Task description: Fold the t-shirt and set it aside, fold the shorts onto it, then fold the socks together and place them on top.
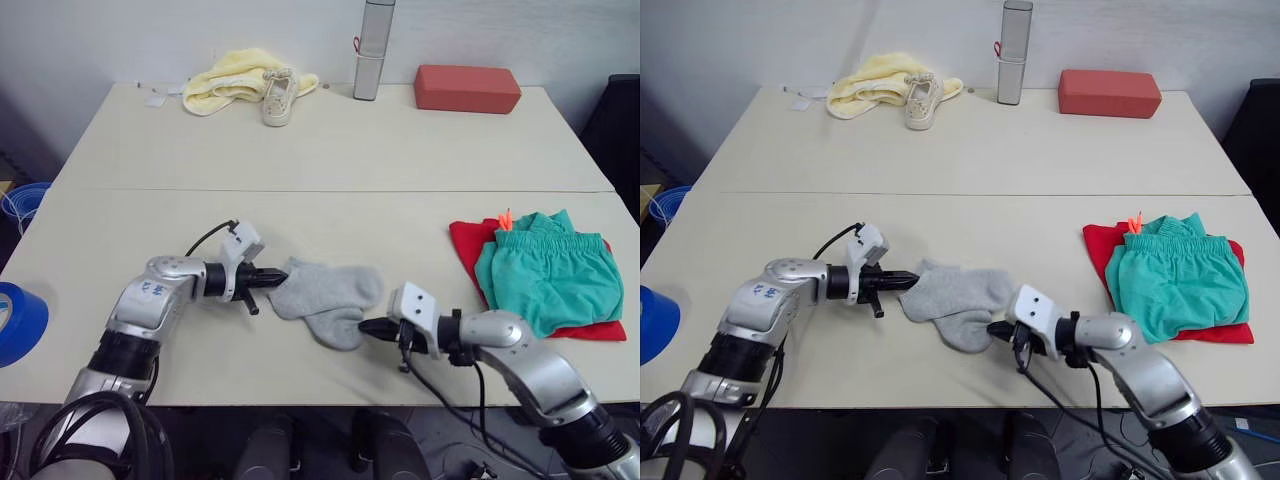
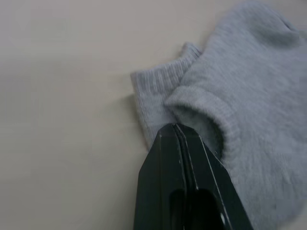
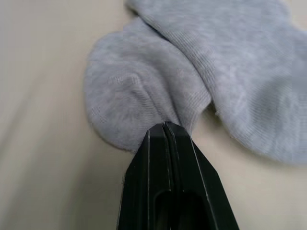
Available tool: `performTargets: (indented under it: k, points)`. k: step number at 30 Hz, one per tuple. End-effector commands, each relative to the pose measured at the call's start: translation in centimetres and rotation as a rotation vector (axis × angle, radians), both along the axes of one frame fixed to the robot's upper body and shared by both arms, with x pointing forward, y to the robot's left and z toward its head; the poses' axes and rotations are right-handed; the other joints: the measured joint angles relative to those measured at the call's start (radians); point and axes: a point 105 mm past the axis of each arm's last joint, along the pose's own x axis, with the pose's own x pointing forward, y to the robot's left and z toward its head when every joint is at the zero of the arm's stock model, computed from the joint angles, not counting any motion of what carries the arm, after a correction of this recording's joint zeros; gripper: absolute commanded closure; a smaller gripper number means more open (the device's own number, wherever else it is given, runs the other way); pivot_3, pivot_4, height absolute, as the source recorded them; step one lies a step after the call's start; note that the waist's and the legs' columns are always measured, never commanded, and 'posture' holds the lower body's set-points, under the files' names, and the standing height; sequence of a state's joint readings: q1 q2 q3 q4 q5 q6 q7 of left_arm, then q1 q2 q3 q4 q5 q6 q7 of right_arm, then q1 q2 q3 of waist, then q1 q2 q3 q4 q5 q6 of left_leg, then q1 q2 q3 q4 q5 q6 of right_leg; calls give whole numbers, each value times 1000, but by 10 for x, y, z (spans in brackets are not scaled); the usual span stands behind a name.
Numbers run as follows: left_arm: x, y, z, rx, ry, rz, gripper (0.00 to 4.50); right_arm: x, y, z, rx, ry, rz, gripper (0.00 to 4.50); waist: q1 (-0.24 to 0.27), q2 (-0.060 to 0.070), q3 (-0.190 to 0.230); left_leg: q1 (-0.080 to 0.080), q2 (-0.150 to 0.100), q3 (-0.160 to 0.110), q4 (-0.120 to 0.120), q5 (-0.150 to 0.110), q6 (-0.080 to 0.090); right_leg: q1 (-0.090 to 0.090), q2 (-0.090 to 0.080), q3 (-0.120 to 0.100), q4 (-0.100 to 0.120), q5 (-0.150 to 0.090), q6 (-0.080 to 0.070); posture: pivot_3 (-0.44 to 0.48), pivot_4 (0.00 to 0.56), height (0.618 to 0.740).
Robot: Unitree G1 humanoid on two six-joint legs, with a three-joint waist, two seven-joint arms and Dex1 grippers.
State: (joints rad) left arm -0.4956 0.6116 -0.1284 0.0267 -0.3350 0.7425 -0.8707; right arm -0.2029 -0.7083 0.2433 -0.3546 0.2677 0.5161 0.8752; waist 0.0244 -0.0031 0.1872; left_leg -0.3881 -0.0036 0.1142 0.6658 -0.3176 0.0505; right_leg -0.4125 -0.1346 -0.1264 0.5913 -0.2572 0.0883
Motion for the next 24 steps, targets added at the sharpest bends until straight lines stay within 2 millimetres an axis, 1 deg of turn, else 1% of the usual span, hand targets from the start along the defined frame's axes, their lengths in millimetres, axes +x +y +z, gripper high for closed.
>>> performTargets:
  k: [1,3,7,9,10,12,13,14,15,18,21,24]
  points:
    - [-17,-1,-6,7,39,-4,4500,10,-24,0,-44,2,-42,4487,0,0,0,0,0,0,0,0,0,0,0,0,0,0,0,0,150,740]
    - [-22,-3,-2,-20,34,3,4500,13,-29,4,-43,-11,-33,4487,0,0,0,0,0,0,0,0,0,1,0,0,0,0,0,0,150,740]
    - [-29,-5,19,-129,9,-8,4500,21,-28,15,-4,-80,-7,4487,-1,0,0,0,0,0,0,0,0,0,0,-1,0,0,0,0,150,740]
    - [-34,3,27,-143,31,-24,4500,19,-25,22,34,-93,30,4487,-1,0,0,-1,0,0,0,0,0,0,1,-1,0,0,0,0,150,740]
    - [-34,13,30,-118,42,-29,4500,15,-22,24,46,-99,65,4487,-2,0,0,-1,0,0,0,0,0,0,1,-1,0,0,0,0,150,740]
    - [-27,33,37,-70,32,-7,4500,9,-18,25,60,-98,104,4487,-3,0,0,-1,0,0,0,1,0,-1,2,-2,0,0,0,0,150,740]
    - [-19,43,41,-65,19,31,4500,6,-16,25,69,-88,111,4487,-3,0,0,-1,0,0,0,1,0,-1,2,-2,0,0,0,0,150,740]
    - [-9,48,44,-49,-9,55,4500,2,-13,24,76,-73,120,4487,-2,0,1,-1,0,0,0,1,0,-1,2,-2,0,0,-1,0,150,740]
    - [-2,49,44,-28,-31,58,4500,-2,-11,21,77,-57,128,4487,0,0,1,-1,0,0,0,1,-1,-1,2,-2,1,0,-1,0,150,740]
    - [10,39,43,-21,-56,25,4500,-6,-4,17,87,-40,122,4487,3,0,1,-1,0,0,0,1,-1,0,1,-3,0,0,0,0,150,740]
    - [28,10,39,-56,-88,-2,4500,-11,7,8,100,-13,99,4487,6,0,1,-3,-1,-1,0,0,0,0,1,-3,1,1,1,0,150,740]
    - [43,-7,34,-56,-134,-14,4500,-10,11,0,87,-13,58,4487,1,-1,1,-4,-1,0,1,4,7,0,2,-3,1,1,2,0,150,740]
